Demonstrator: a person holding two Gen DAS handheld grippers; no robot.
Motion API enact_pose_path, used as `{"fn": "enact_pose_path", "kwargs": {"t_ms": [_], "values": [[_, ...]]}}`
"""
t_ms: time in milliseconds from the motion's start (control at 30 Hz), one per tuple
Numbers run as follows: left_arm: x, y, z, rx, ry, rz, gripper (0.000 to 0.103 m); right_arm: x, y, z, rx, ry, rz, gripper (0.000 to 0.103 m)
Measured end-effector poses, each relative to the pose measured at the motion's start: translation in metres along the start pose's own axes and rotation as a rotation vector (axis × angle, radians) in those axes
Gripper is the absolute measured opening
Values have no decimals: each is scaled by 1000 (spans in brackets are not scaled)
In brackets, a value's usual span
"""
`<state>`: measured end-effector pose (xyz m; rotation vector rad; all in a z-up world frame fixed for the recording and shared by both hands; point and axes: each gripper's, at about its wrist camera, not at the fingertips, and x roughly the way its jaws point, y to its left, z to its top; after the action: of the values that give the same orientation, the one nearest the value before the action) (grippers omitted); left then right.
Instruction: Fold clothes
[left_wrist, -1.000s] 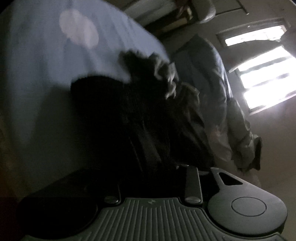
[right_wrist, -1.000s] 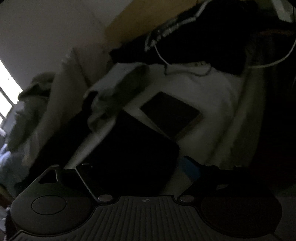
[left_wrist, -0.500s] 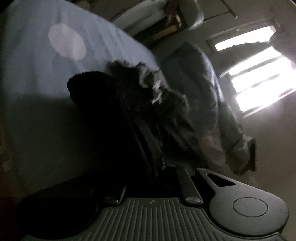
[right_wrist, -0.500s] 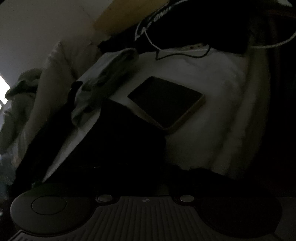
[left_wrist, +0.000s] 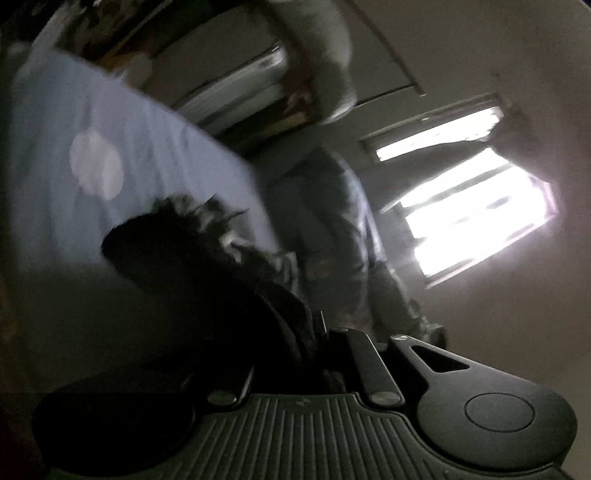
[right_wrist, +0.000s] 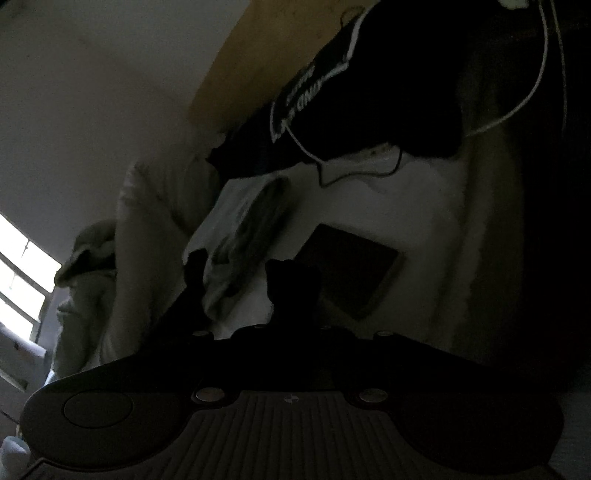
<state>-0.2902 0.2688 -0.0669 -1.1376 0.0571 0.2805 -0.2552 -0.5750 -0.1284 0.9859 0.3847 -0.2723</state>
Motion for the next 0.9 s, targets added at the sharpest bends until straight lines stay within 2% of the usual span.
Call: {"fn": "enact_pose_path", "kwargs": {"t_ms": [233, 367, 433, 633, 900], "values": [[-57, -21, 7, 13, -56, -24, 7, -47, -1, 22, -17, -24, 8, 3], [-88, -29, 10, -15, -107, -35, 7, -66, 11, 32, -44, -14, 44, 3], [-91, -32, 13, -35, -118, -26, 7, -69, 19, 38, -52, -10, 69, 3], [-53, -47, 23, -70, -105, 99, 7, -29, 56, 47, -61, 14, 118, 3], [47, -70, 40, -115, -93, 294, 7, 81, 133, 54, -67, 41, 150, 3]]}}
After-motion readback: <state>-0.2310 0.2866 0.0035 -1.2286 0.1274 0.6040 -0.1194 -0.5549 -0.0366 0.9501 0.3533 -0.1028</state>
